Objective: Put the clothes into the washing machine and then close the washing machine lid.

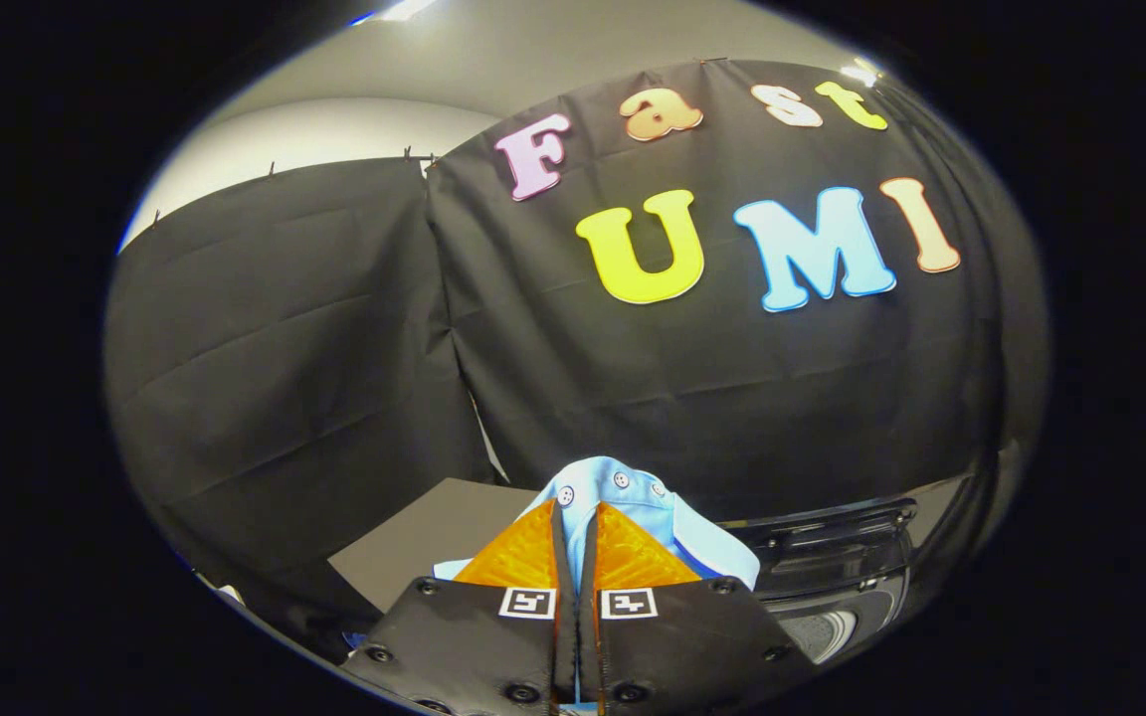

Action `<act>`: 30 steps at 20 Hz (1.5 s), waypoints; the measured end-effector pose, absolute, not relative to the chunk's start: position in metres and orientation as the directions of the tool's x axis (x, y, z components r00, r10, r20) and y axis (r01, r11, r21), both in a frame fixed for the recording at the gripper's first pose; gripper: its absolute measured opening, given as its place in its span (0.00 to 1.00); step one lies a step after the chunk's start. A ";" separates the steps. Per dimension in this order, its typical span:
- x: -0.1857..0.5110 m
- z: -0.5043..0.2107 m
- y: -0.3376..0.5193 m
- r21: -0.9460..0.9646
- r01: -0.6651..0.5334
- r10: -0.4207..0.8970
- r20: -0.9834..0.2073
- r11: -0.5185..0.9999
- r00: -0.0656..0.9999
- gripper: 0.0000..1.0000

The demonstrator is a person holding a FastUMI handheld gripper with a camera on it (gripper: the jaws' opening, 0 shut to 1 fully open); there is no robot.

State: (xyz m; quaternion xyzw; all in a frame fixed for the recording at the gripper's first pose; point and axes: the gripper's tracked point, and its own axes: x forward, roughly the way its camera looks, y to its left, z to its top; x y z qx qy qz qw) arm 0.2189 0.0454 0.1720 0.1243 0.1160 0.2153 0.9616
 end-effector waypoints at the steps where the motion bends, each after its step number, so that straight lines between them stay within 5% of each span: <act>1: 0.218 0.171 0.033 0.285 -0.372 0.428 -0.171 0.883 0.887 0.03; 11: 0.209 0.165 -0.066 0.266 -0.243 0.292 -0.166 0.933 0.942 0.03; 30: 0.217 -0.009 -0.103 0.211 -0.126 0.204 -0.406 0.969 0.890 0.03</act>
